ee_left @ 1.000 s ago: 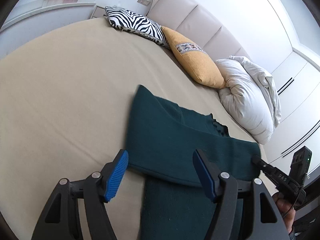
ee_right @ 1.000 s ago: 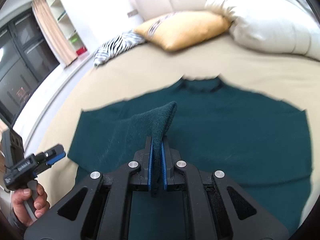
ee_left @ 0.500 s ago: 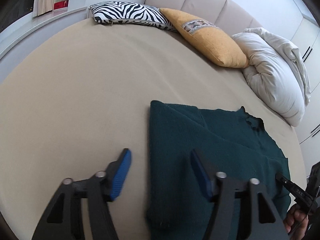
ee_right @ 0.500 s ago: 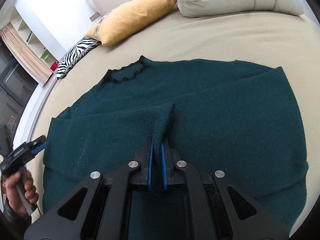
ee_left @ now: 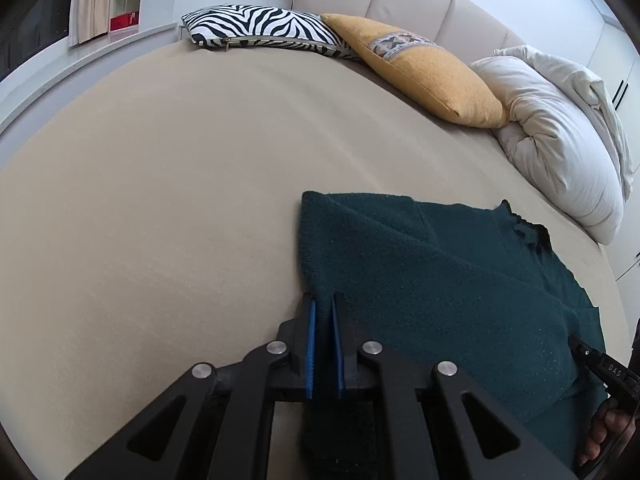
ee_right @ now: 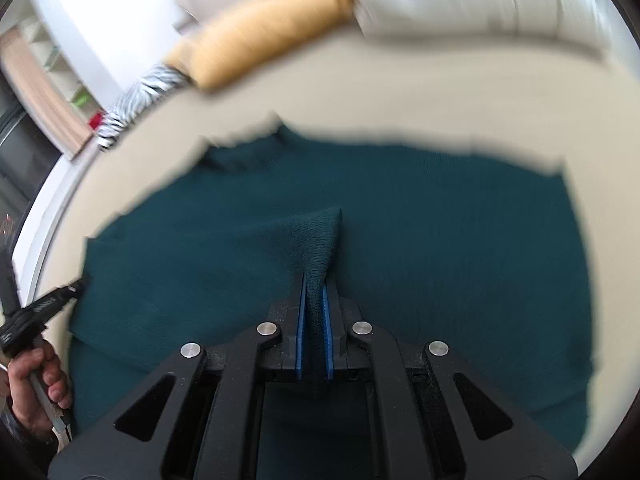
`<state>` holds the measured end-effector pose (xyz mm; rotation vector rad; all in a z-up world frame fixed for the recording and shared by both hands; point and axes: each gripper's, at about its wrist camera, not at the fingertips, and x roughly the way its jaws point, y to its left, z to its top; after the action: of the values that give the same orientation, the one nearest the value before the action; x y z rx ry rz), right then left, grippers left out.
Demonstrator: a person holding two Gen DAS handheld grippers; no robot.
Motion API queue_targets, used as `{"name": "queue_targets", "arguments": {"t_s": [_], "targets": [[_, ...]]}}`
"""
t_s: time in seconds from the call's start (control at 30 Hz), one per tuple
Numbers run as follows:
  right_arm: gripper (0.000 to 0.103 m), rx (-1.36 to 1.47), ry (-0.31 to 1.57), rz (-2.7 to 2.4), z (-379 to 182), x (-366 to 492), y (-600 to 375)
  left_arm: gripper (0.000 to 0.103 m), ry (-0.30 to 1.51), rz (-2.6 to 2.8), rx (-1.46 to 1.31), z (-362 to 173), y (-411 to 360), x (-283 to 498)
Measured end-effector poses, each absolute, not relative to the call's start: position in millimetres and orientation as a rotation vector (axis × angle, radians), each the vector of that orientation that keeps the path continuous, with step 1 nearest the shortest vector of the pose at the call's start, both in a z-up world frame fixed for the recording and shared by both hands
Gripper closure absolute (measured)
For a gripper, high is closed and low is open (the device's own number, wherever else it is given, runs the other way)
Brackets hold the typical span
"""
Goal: Fold small clothes
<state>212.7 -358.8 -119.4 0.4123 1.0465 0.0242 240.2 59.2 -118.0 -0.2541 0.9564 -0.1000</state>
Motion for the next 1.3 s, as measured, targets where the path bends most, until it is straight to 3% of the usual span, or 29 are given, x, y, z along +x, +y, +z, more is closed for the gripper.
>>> {"name": "queue_targets", "arguments": {"t_s": [0.1, 0.27, 0.5, 0.7, 0.9, 1.13, 1.2, 1.3], "targets": [[0.098, 0.565, 0.991, 0.051, -129.4, 206.2, -376.8, 0.093, 0.96, -0.105, -0.246, -116.3, 59.6, 241.3], [0.095, 0.499, 1.001, 0.039, -114.1, 213.2, -369.3, 0.087, 0.961, -0.101, -0.29, -106.9, 67.5, 234.5], [0.089, 0.379, 0.949, -0.075, -76.4, 192.3, -363.2, 0.087, 0.841, -0.127, -0.221, -65.6, 56.8, 207.8], [0.089, 0.355, 0.963, 0.028, -77.0, 188.4, -332.3, 0.086, 0.956, -0.139, -0.103, -113.7, 38.8, 215.1], [0.097, 0.483, 0.982, 0.059, -110.9, 182.8, -354.8, 0.086, 0.958, -0.165, -0.084, -115.6, 40.3, 216.2], [0.091, 0.464, 1.001, -0.039, -104.7, 173.1, -366.1, 0.086, 0.94, -0.158, -0.085, -99.2, 44.7, 205.2], [0.088, 0.481, 0.979, -0.063, -96.1, 161.4, -374.6, 0.075, 0.868, -0.136, -0.074, -78.7, 45.6, 204.4], [0.088, 0.499, 0.908, -0.013, -80.3, 154.5, -376.1, 0.072, 0.848, -0.146, -0.071, -65.0, 37.8, 227.3]]}}
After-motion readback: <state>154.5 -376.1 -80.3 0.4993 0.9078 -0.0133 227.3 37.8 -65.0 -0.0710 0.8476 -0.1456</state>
